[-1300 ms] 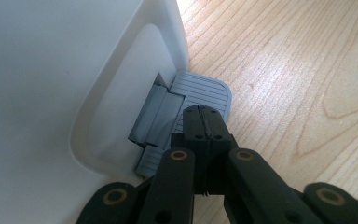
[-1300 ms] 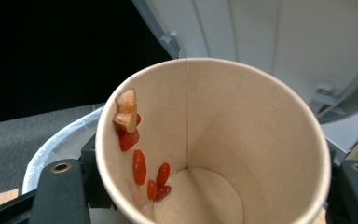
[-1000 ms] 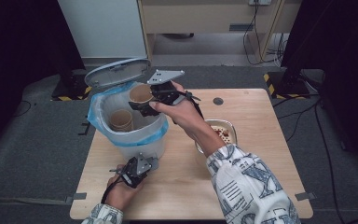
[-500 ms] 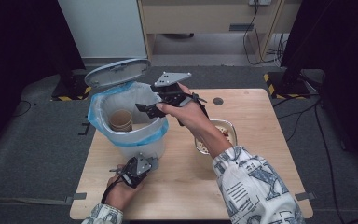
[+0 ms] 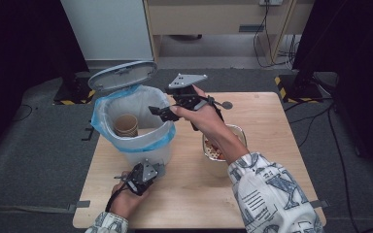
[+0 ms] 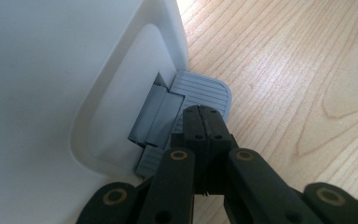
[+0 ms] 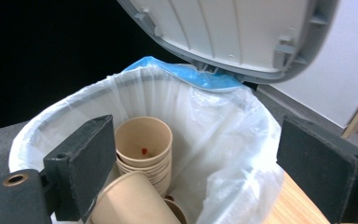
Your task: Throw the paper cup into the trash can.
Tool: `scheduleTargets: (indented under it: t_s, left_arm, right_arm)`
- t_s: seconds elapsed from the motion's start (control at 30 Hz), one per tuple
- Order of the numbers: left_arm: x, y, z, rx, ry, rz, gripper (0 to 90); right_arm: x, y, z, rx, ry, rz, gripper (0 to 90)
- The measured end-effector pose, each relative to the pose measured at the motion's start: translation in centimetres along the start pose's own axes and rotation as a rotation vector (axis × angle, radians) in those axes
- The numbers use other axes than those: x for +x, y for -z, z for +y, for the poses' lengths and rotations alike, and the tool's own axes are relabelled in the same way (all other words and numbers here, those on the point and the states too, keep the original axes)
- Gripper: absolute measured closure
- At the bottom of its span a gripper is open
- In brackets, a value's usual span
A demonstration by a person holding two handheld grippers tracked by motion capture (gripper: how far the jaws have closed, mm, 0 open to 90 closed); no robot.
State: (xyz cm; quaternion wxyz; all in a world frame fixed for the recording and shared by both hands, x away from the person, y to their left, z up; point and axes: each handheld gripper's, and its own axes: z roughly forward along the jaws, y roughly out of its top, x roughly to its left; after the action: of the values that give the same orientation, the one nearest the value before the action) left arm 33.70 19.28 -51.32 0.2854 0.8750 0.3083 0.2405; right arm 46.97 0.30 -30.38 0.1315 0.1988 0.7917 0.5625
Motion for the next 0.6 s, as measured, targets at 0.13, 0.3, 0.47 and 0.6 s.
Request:
scheduleTargets:
  t_s: [0.13, 0.3, 0.47, 0.6]
  left_arm:
    - [0.0, 0.0, 0.0, -0.002, 0.001, -0.002, 89.9]
    - [0.0, 0.0, 0.0, -0.002, 0.0, 0.0, 89.9]
    - [0.0, 0.0, 0.0, -0.005, 0.001, -0.002, 89.9]
    - [0.0, 0.0, 0.0, -0.005, 0.002, -0.003, 89.8]
  right_arm:
    - [-0.5, 0.5, -0.2, -0.002, -0.004, -0.013, 11.6]
    - [-1.1, 1.3, -0.3, -0.01, -0.013, -0.034, 11.6]
    - [-1.8, 2.0, -0.5, -0.016, -0.024, -0.056, 11.6]
    - [-2.2, 2.4, -0.7, -0.014, -0.031, -0.075, 11.2]
